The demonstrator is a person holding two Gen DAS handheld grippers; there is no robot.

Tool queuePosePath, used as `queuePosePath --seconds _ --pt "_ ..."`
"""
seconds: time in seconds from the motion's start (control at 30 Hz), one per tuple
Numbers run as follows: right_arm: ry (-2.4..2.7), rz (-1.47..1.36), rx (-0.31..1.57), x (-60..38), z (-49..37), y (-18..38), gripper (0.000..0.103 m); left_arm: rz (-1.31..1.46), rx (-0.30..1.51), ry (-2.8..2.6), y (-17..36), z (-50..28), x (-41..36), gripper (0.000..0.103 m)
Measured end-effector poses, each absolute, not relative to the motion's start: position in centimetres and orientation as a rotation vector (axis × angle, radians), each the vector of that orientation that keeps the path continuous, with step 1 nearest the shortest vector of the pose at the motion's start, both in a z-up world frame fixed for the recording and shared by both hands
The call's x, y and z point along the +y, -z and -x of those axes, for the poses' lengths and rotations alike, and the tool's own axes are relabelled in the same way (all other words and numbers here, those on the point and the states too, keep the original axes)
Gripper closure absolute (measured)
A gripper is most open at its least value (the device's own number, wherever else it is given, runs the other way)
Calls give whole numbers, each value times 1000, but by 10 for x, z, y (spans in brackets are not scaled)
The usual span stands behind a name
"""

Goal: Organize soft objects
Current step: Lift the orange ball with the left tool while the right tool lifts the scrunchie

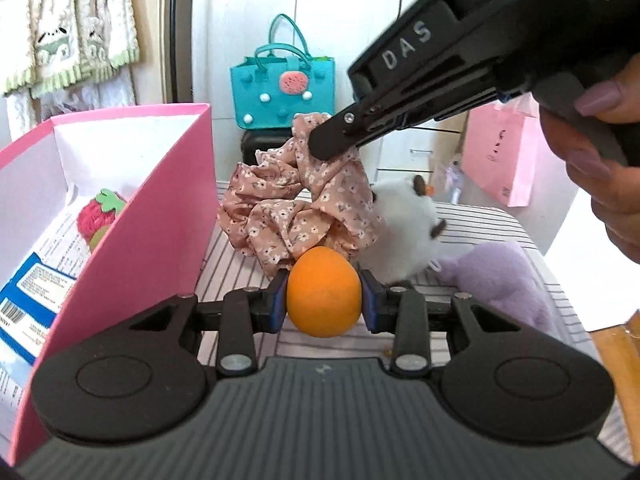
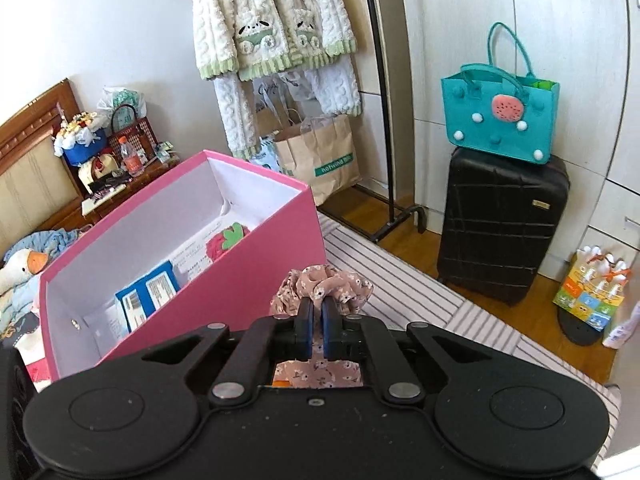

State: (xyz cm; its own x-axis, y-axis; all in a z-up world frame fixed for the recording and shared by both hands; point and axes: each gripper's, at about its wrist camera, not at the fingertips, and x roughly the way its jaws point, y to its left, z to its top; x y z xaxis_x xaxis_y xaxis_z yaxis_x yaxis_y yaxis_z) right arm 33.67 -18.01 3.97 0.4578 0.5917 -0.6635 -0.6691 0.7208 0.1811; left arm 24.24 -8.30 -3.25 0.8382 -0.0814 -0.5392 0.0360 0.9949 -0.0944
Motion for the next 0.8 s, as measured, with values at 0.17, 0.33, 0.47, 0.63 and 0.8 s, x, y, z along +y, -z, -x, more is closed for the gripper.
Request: queuePosePath --seconds 0.17,0.33,0.47,0.63,0.8 --pt "-758 116 792 -188 -321 -42 97 103 625 137 23 -229 -80 68" --pt "-745 113 794 -195 -301 -46 97 97 657 204 12 -211 -79 68" --pt "-726 134 806 -198 -284 -43 97 107 670 276 3 -201 -68 68" --pt "-712 135 825 -199 -265 -38 97 83 714 353 -1 -191 -56 68" --pt "-712 179 802 -196 -242 -50 97 18 719 394 -11 -177 -54 68"
